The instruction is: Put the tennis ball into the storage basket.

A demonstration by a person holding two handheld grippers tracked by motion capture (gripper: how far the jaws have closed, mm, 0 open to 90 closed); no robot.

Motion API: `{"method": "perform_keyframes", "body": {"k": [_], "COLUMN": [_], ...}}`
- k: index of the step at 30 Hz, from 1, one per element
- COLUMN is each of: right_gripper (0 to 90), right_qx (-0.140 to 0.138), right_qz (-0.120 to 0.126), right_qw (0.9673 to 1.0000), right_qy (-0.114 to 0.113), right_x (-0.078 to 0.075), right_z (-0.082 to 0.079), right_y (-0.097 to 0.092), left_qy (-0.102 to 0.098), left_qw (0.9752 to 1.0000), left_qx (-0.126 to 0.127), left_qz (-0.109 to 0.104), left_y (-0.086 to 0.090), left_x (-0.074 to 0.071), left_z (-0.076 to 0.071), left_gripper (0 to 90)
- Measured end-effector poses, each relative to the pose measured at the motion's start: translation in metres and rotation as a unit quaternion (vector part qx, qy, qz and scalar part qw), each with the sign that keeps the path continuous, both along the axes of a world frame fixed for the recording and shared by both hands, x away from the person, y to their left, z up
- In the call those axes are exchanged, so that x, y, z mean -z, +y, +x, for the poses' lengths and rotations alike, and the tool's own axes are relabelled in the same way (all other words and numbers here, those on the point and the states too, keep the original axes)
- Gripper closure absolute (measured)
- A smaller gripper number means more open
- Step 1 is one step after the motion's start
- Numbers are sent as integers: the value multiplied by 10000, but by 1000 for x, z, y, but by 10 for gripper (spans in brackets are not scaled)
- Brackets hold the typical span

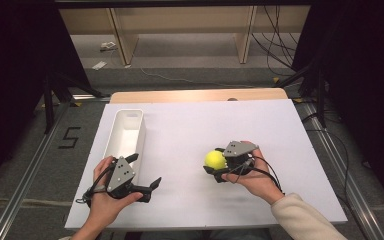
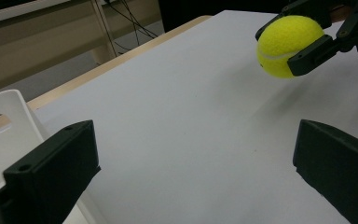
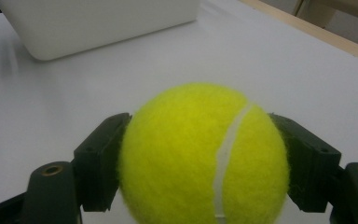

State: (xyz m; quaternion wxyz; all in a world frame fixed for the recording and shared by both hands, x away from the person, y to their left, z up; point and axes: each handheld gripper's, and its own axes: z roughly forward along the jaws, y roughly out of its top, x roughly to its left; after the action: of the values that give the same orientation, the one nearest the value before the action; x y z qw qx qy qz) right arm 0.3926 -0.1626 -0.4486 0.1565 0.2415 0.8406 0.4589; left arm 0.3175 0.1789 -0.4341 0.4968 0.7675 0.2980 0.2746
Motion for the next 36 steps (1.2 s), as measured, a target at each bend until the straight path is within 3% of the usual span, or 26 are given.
{"method": "perform_keyframes", "body": {"k": [21,36], "right_gripper": [259,259], "right_qx": [66,54], "right_qz": [130,408], "right_qw": [9999,9990], "right_qy": [-29,-151], "right_x": [-5,-22], "right_z": [1,2], "right_y": [0,7], "left_qy": [58,71], "left_qw": [9999,9998], "left_qx": [100,166], "left_qz": [-61,-47], "left_y": [-3,-5], "left_x": [3,4], "left_z": [5,5], "left_gripper": [0,0]}}
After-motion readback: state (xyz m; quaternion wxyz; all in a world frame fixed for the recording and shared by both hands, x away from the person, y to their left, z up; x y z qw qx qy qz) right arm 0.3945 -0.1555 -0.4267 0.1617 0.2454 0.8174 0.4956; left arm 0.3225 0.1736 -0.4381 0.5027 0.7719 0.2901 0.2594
